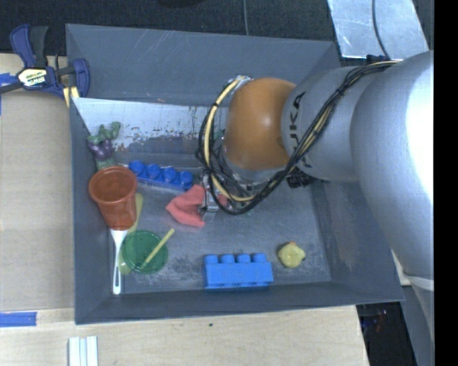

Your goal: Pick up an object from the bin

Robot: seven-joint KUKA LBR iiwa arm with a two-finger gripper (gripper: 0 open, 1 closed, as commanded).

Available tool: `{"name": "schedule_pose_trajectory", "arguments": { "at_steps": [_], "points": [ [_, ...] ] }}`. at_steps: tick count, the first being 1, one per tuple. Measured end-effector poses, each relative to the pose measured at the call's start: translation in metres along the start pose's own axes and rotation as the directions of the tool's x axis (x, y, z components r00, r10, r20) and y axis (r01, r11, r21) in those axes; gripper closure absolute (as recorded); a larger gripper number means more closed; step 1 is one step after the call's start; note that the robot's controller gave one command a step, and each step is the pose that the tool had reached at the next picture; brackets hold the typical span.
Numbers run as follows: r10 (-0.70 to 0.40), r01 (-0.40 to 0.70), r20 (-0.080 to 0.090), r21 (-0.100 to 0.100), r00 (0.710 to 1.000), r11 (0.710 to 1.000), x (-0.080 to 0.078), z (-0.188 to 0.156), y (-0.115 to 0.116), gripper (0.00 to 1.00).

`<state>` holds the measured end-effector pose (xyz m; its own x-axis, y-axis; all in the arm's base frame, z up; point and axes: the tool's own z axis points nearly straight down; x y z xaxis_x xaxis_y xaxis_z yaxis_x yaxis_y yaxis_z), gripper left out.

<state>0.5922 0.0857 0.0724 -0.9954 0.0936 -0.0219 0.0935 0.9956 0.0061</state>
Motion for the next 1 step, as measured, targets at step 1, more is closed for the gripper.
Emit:
{"name": "schedule_pose_trajectory", "arguments": {
  "at_steps": [1],
  "points": [
    [0.003,-0.002,-0.006,0.002,1.0,1.0,-0.0025,-0.0593,0.0006,1.0]
  ]
}}
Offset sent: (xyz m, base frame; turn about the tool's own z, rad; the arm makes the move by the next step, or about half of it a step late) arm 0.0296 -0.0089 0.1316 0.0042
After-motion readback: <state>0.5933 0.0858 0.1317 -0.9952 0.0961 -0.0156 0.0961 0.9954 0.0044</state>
